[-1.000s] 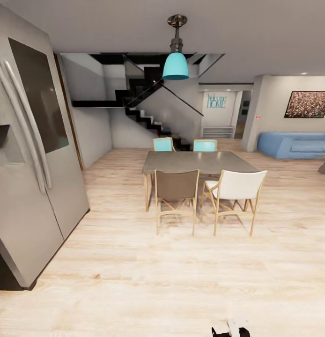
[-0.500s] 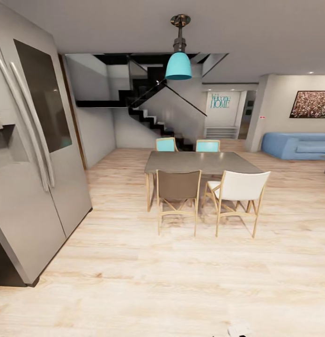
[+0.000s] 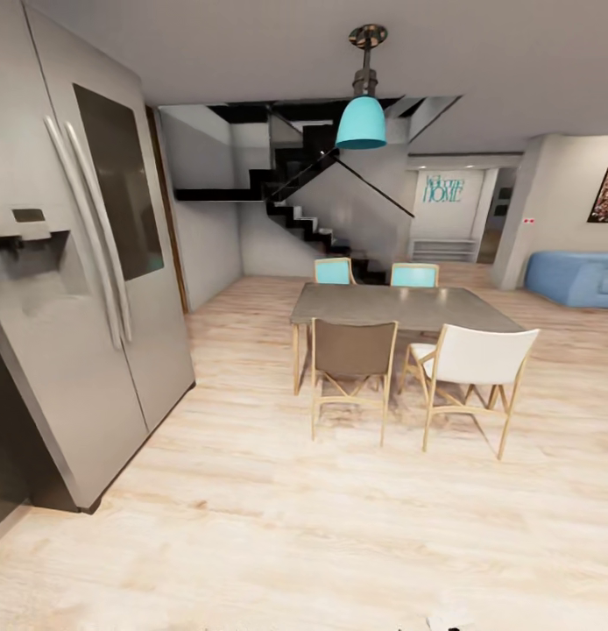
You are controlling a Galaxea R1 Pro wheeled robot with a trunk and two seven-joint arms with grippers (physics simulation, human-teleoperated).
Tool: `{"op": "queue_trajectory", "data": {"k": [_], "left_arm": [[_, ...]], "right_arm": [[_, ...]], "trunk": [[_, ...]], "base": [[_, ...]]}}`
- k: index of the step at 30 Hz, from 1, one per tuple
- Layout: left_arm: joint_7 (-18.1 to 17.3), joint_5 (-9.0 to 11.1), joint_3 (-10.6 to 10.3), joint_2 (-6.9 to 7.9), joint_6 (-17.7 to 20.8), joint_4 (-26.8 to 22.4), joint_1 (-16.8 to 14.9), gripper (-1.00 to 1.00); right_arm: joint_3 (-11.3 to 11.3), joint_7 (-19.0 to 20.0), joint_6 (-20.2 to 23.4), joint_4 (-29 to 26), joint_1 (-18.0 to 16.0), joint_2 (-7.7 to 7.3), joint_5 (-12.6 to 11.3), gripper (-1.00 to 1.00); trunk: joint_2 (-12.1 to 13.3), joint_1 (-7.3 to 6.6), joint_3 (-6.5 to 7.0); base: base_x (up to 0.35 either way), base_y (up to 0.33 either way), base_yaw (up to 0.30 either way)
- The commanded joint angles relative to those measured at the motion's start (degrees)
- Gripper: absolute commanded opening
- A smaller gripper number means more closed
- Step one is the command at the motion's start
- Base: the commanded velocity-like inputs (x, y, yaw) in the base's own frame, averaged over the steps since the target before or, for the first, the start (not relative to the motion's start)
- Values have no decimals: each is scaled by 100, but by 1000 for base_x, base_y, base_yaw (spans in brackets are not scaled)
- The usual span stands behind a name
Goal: Pick up the poster from the kitchen countertop and hang it on one of the wall nails in the kitchen.
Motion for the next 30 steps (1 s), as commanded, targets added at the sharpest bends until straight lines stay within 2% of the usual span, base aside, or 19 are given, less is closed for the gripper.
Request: {"op": "queue_trajectory", "data": {"k": [1,30], "left_arm": [[-1,-4,3,-1,2,-6,2,100],[16,-6,5,-1,8,-8,2,100]], "right_arm": [[7,-10,-11,11,-3,-2,60,100],[11,-20,-11,31,-3,15,75,100]], "trunk": [[-3,0,-5],[-3,0,-5]], "base": [[0,-1,290],[0,0,291]]}}
